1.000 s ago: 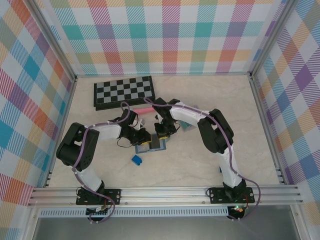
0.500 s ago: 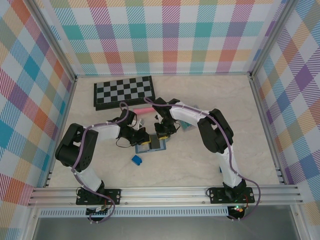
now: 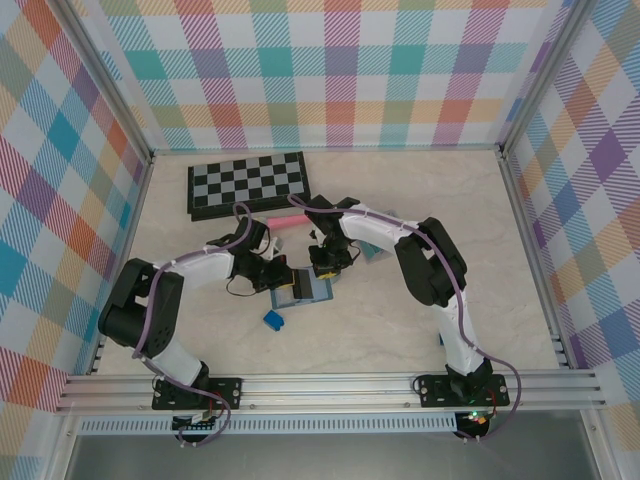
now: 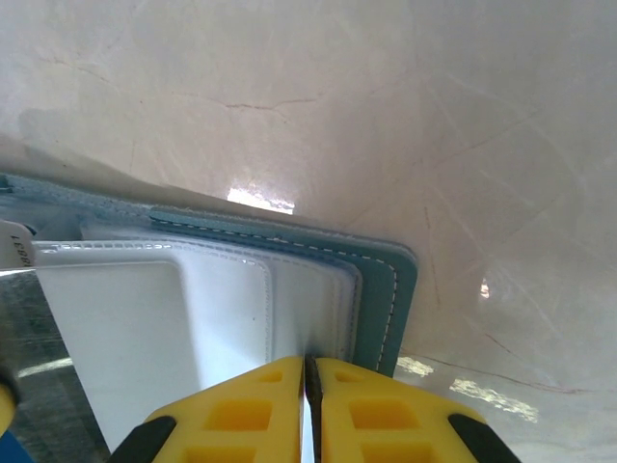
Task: Take the credit cards out of the card holder
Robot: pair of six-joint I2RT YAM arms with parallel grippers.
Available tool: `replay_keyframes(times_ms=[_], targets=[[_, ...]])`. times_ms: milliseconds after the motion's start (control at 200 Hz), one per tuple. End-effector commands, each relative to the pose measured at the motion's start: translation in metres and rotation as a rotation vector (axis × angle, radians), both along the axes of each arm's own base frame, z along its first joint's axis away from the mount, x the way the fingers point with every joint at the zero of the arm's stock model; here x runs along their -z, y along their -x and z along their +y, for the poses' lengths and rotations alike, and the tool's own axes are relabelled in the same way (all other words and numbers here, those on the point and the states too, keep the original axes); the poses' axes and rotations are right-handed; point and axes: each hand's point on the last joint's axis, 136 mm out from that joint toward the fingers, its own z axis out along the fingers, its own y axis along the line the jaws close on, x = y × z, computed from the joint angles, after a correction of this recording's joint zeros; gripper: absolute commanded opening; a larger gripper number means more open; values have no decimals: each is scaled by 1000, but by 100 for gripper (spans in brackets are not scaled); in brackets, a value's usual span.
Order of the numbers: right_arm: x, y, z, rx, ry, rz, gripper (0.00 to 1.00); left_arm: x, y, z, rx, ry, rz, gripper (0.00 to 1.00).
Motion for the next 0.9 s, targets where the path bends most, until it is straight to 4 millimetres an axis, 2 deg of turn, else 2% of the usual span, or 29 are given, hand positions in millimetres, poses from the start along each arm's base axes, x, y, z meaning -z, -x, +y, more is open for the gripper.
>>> replay_keyframes(times_ms=[0, 100, 255, 375, 545, 680, 785, 895], targets=[[6, 2, -9, -3, 28, 12, 13, 0, 8, 14, -7, -56, 8, 0], [-11, -2, -2, 0, -19, -20, 16, 0, 7, 20, -19, -86, -2, 0], [-46, 0, 15, -4, -168, -52, 27, 6, 8, 23, -33, -93, 16, 0], [-59, 5, 21, 7, -238, -59, 29, 5, 7, 22, -37, -89, 14, 0], [-42, 11, 22, 2, -217, -3, 26, 0, 6, 19, -39, -72, 14, 0], [-27, 10, 21, -2, -182, 31, 25, -5, 6, 6, -36, 17, 33, 0], [-16, 6, 19, -23, -138, 33, 23, 0, 6, 9, -44, -6, 44, 0], [-13, 5, 25, -61, -153, 42, 22, 2, 6, 9, -43, -7, 54, 0]])
